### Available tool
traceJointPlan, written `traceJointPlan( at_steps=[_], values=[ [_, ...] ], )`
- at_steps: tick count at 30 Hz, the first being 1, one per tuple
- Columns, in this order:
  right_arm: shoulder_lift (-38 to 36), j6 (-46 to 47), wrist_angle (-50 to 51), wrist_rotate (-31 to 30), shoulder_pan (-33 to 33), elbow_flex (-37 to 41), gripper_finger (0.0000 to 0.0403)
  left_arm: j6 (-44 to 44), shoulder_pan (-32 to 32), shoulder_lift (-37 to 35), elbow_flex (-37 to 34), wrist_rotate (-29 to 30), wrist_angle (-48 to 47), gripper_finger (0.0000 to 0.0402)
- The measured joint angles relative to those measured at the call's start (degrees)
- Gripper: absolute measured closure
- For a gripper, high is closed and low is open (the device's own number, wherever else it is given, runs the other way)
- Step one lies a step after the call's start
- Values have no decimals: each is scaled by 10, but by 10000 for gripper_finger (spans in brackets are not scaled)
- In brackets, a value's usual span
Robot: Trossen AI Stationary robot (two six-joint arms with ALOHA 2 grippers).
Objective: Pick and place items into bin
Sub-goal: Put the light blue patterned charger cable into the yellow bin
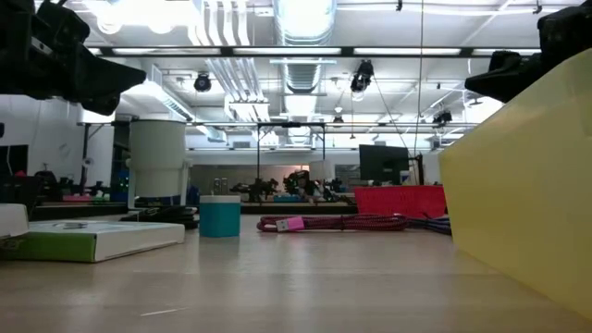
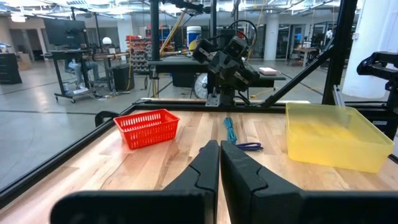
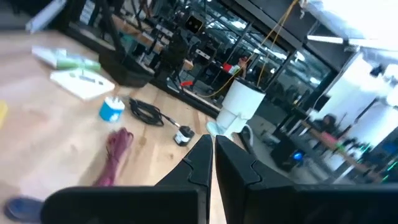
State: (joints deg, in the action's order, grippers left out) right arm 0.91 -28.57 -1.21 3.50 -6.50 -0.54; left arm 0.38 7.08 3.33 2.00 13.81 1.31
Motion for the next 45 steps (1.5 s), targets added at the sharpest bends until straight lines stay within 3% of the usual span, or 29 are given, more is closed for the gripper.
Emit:
traceJointPlan(
  at_steps=[9, 14, 17, 22, 26, 33, 36, 45],
  values=[
    [0, 212, -50, 0, 0, 0, 394, 0, 0, 0, 0, 0, 0, 402],
    [0, 195, -75, -4, 0, 0, 394, 4, 0, 0, 0, 0, 2, 402],
    [0, 192, -90, -13, 0, 0, 394, 61, 0, 0, 0, 1, 19, 402],
    [3, 215, -95, -70, 0, 0, 368, 107, 0, 0, 0, 21, 49, 399],
    [22, 216, -107, -71, 0, 0, 319, 110, 0, 0, 0, 23, 63, 368],
    [71, 217, -188, -69, 0, 0, 229, 109, 0, 0, 0, 30, 85, 271],
    [96, 202, -238, -43, 0, -1, 216, 106, 0, 0, 0, 30, 117, 250],
    [205, 223, -180, -22, 0, -109, 214, 140, 0, 0, 0, 30, 167, 242]
  ],
)
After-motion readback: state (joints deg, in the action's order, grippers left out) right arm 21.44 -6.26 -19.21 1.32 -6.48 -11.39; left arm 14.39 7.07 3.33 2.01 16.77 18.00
